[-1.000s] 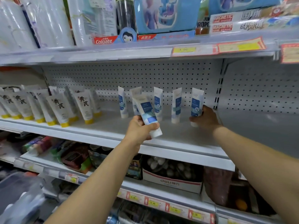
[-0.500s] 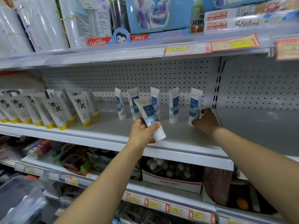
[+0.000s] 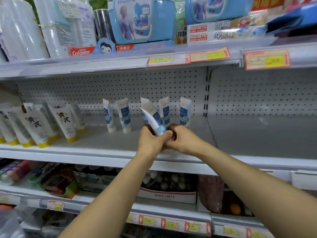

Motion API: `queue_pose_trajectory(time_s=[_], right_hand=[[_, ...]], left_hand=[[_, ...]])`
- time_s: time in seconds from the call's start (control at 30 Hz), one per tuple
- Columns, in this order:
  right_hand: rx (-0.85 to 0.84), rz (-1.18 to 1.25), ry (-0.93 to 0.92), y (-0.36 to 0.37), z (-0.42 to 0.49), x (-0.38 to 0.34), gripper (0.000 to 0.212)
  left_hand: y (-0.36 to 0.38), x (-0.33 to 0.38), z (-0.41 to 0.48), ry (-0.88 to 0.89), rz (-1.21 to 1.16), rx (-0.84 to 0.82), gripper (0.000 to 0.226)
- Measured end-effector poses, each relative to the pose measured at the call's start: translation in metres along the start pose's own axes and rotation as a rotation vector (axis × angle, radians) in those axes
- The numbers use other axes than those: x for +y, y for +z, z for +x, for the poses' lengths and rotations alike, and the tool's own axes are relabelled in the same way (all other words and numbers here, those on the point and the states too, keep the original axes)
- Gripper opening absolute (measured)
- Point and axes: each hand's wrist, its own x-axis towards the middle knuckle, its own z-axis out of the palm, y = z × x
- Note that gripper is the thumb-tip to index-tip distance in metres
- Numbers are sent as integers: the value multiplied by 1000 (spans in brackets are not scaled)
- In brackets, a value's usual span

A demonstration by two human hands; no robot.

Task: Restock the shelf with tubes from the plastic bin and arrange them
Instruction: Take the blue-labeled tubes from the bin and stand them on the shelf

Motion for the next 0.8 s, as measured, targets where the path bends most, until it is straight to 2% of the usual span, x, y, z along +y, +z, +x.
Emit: queue_pose_trajectory(time_s=[0.1,0.2,0.33,0.5,0.63,0.8], right_hand=[[37,17,3,-6,-7,6,25],[35,39,53,-13,-10,20,26],[133,98,202,-31,-6,46,40],[179,98,360,-58,5,78,43],[207,76,364,-69,15,100,50],[188,103,377,-68,30,118,55]], left_hand=[[11,-1,-1,39,57,-17,44],[13,-5,0,67,160,-73,39],[-2,-10,2,101,374,-81,24],[-22,-25,5,145,675,-69,14],[-20,-28,8,179,754,-110,4],[-14,-31,14,195,787,-120,4]])
